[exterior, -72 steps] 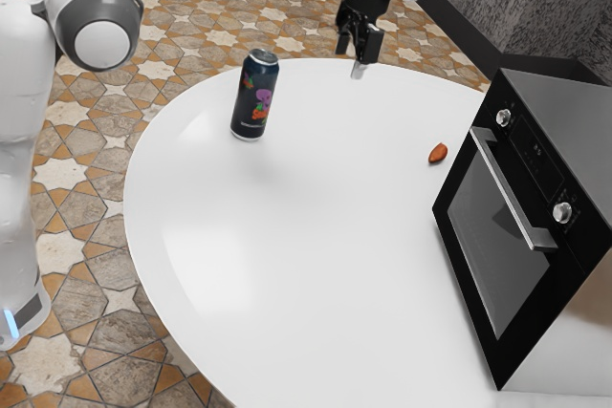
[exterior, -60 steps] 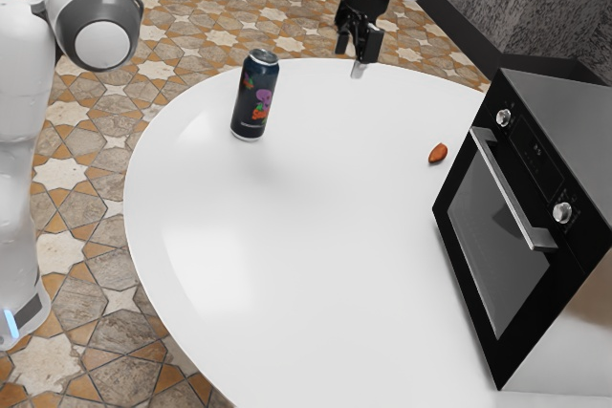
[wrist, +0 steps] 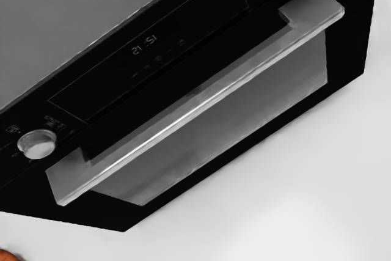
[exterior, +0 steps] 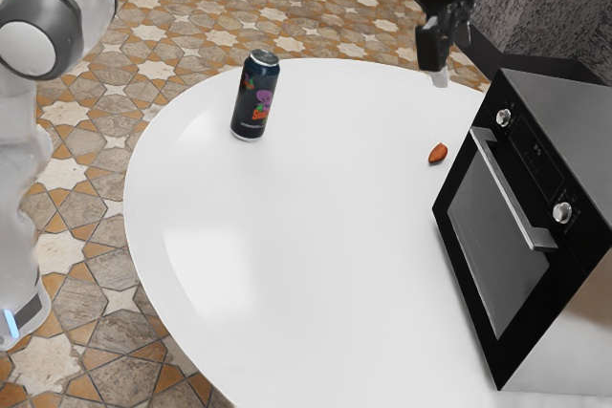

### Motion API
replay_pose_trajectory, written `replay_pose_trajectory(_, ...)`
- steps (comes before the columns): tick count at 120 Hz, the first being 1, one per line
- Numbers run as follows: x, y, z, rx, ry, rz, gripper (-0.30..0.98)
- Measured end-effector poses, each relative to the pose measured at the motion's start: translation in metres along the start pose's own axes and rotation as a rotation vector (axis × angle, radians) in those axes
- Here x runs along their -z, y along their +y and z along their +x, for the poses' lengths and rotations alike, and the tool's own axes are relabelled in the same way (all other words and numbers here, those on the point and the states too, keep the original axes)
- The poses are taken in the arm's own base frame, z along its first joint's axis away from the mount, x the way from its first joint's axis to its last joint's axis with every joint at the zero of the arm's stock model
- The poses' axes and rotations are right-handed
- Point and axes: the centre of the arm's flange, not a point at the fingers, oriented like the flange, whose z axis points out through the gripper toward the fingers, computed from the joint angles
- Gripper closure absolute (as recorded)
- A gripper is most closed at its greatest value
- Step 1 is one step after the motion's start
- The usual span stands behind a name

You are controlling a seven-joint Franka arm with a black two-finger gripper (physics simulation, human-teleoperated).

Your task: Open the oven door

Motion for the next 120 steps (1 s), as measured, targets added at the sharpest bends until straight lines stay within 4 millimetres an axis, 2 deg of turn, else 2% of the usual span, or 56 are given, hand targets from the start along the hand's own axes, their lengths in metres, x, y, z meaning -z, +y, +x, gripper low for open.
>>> replay_pose_trajectory(6, 0.002, 0.015, 0.016, -0.078, 0.031, 0.064, 0.0)
replay_pose_trajectory(13, -0.001, 0.026, 0.025, -0.151, 0.05, 0.111, 0.0)
replay_pose_trajectory(25, -0.01, 0.028, 0.032, -0.245, 0.084, 0.158, 0.0)
replay_pose_trajectory(35, -0.03, 0.035, 0.046, -0.329, 0.094, 0.208, 0.0)
replay_pose_trajectory(46, -0.042, 0.037, 0.057, -0.409, 0.118, 0.261, 0.0)
replay_pose_trajectory(59, -0.08, 0.038, 0.072, -0.488, 0.153, 0.261, 0.0)
replay_pose_trajectory(75, -0.084, 0.05, 0.083, -0.56, 0.195, 0.277, 0.0)
replay_pose_trajectory(88, -0.093, 0.055, 0.082, -0.601, 0.185, 0.268, 0.0)
replay_pose_trajectory(103, -0.105, 0.052, 0.058, -0.623, 0.156, 0.215, 0.0)
replay_pose_trajectory(120, -0.124, 0.06, 0.051, -0.664, 0.126, 0.182, 0.0)
